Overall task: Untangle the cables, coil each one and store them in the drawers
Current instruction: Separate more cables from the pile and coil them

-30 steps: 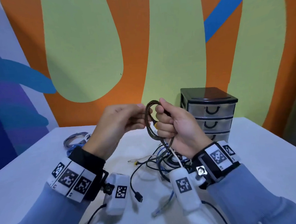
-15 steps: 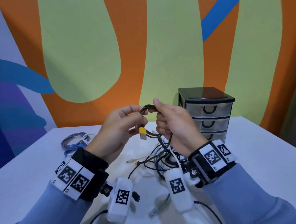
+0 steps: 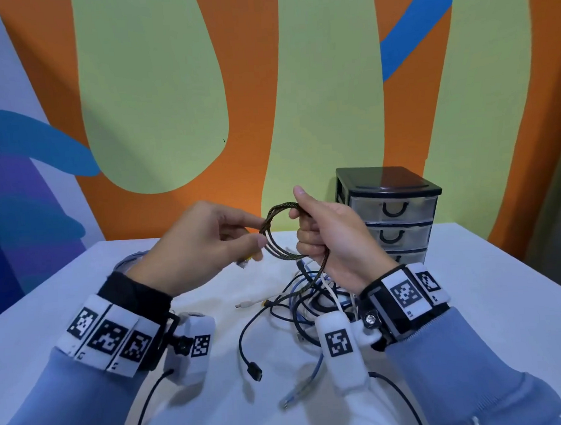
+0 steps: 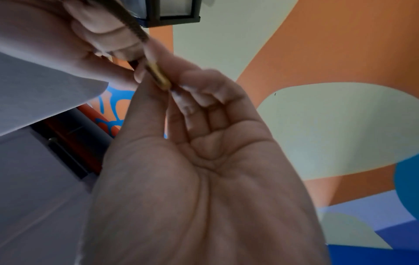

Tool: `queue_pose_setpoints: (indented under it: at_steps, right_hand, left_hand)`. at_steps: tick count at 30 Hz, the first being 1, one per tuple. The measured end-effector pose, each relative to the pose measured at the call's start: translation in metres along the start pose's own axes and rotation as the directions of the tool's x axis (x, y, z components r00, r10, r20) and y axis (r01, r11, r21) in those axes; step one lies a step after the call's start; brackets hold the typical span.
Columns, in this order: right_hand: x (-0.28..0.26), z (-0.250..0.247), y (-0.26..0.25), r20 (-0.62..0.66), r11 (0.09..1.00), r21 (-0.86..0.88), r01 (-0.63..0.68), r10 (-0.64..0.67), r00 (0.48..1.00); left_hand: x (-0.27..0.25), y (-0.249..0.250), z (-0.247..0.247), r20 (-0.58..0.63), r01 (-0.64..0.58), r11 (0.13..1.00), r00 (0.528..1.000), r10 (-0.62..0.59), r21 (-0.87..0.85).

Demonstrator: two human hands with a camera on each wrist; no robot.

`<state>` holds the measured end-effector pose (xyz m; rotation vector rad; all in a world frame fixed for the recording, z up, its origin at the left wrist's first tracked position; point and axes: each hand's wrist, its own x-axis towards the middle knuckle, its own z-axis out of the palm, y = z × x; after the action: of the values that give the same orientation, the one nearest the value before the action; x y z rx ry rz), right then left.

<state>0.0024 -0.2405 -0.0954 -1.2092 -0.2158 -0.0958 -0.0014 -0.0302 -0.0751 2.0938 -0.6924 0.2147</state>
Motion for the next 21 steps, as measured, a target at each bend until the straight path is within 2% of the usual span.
queue_pose_setpoints:
  at_steps: [4,8,10,12,13,16,17,19,21]
  right_hand:
    - [0.001,-0.009,-0.004,0.014,0.999,-0.034,0.013,-0.012,1.000]
    - [0.004,-0.007,-0.002,-0.016,0.997,0.065,0.031,-0.030,0.999]
    - [0.006,-0.008,-0.002,-0.059,0.984,0.163,0.067,-0.058,0.997]
    - [0.008,-0.011,-0.005,-0.105,0.948,0.297,0.116,-0.088,0.991]
    - [0.008,-0.011,-0.008,-0.120,0.924,0.357,0.137,-0.100,0.988]
    - [0.009,-0.011,-0.014,-0.149,0.867,0.464,0.180,-0.124,0.981]
    - [0.009,-0.010,-0.015,-0.151,0.855,0.483,0.189,-0.131,0.980]
    - [0.008,-0.010,-0.016,-0.139,0.836,0.518,0.180,-0.125,0.982]
    - [0.007,-0.010,-0.017,-0.098,0.825,0.549,0.133,-0.095,0.991]
  left_hand:
    - [-0.002,-0.001,-0.010,-0.088,-0.034,0.999,0.996,0.033,-0.006]
    - [0.001,-0.002,0.000,-0.122,-0.076,0.997,0.990,0.074,-0.009]
    - [0.002,-0.004,0.004,-0.112,-0.044,0.999,0.993,0.047,0.026]
    - [0.001,-0.001,0.005,-0.031,0.029,0.999,0.999,-0.030,-0.023]
    - [-0.001,0.002,0.005,0.052,0.073,0.994,0.996,-0.069,-0.086]
    - [-0.006,0.015,0.015,0.343,0.193,0.966,0.931,-0.125,-0.171]
    - [-0.007,0.018,0.021,0.405,0.212,0.960,0.906,-0.124,-0.182]
    - [-0.005,0.020,0.028,0.420,0.236,0.943,0.900,-0.120,-0.236]
    - [-0.002,0.016,0.027,0.298,0.239,0.913,0.944,-0.139,-0.331]
